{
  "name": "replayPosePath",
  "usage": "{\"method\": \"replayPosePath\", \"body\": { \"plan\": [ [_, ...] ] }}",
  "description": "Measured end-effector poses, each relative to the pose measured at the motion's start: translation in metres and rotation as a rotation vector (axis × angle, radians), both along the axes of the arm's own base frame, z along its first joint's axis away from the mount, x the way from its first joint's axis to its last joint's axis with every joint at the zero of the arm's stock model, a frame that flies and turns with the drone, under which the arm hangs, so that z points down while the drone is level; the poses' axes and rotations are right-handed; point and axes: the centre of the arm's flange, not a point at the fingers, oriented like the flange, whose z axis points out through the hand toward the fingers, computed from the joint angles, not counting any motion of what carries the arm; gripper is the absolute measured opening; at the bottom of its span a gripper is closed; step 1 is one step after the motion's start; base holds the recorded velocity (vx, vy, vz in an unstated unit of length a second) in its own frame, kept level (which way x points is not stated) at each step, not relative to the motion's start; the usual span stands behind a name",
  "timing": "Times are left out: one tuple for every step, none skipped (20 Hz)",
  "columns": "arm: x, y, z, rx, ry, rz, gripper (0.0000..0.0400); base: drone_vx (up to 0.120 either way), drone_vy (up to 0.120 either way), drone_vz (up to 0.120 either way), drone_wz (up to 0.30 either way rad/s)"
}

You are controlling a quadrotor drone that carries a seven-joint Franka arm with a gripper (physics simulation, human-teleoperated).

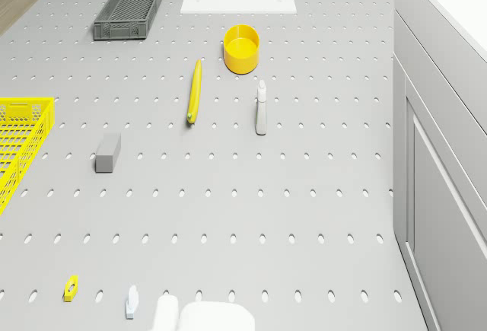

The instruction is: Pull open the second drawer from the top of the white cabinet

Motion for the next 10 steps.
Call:
{"method": "replayPosePath", "body": {
  "plan": [
    [0.000,0.005,0.000,0.000,0.000,0.000,0.0300,0.000,0.000,0.000,0.000],
    [0.000,0.010,0.000,0.000,0.000,0.000,0.0300,0.000,0.000,0.000,0.000],
    [0.000,0.014,0.000,0.000,0.000,0.000,0.0300,0.000,0.000,0.000,0.000],
    [0.000,0.019,0.000,0.000,0.000,0.000,0.0300,0.000,0.000,0.000,0.000],
    [0.000,0.023,0.000,0.000,0.000,0.000,0.0300,0.000,0.000,0.000,0.000],
    [0.000,0.028,0.000,0.000,0.000,0.000,0.0300,0.000,0.000,0.000,0.000],
    [0.000,0.033,0.000,0.000,0.000,0.000,0.0300,0.000,0.000,0.000,0.000],
    [0.000,0.038,0.000,0.000,0.000,0.000,0.0300,0.000,0.000,0.000,0.000],
    [0.000,0.044,0.000,0.000,0.000,0.000,0.0300,0.000,0.000,0.000,0.000],
    [0.000,0.049,0.000,0.000,0.000,0.000,0.0300,0.000,0.000,0.000,0.000]
  ]
}}
